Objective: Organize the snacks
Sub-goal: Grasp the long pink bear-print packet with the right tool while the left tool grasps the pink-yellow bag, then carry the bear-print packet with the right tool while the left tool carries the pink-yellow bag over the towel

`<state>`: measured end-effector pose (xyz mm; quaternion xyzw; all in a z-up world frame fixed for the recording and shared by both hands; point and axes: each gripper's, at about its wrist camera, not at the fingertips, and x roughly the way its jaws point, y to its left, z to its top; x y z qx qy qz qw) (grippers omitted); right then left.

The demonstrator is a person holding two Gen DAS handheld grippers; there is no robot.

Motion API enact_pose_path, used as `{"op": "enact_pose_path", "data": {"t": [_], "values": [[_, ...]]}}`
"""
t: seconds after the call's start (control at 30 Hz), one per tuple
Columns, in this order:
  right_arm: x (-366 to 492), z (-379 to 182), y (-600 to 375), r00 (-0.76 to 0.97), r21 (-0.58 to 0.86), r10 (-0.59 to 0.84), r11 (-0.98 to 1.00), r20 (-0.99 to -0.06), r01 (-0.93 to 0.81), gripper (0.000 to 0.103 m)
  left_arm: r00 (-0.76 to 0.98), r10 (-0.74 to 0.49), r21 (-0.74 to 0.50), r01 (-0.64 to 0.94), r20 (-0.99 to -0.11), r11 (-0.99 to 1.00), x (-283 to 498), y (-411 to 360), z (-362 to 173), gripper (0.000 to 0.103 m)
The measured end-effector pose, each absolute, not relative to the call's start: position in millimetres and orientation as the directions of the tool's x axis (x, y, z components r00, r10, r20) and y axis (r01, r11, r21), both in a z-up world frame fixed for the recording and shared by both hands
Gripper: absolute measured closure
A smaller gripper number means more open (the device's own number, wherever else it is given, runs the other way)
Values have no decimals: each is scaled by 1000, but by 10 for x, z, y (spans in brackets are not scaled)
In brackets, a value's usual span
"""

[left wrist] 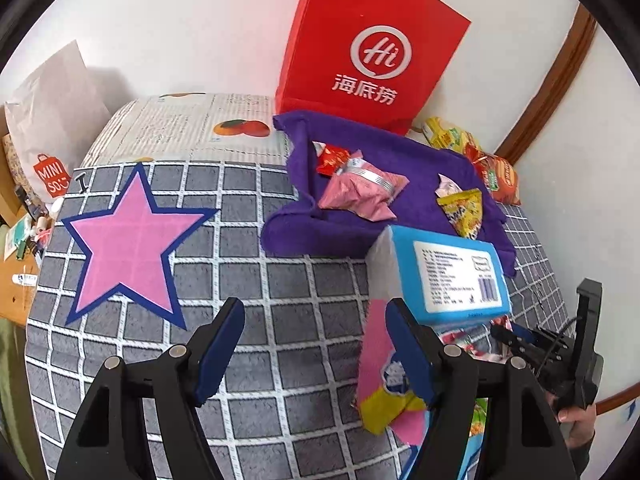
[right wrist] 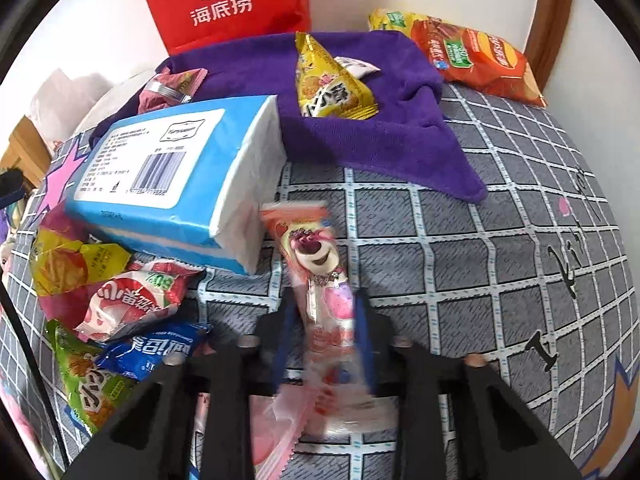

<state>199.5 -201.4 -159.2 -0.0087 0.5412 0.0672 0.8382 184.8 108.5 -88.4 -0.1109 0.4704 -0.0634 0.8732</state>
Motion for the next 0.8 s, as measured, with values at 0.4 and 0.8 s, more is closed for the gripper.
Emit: {"op": "enact_pose_path", "data": {"t": [0.4,0.8], "values": [[1721,-1209,-2411,482,141,125,990,-867,-4,83,479,-282,-239,150,-831,959,1704,539,-1007,31],[1336,-1087,-2508,489,193,159,981,-857,19,83,410,-227,-157,199,-883,967,1743,233,-1403,30]]}}
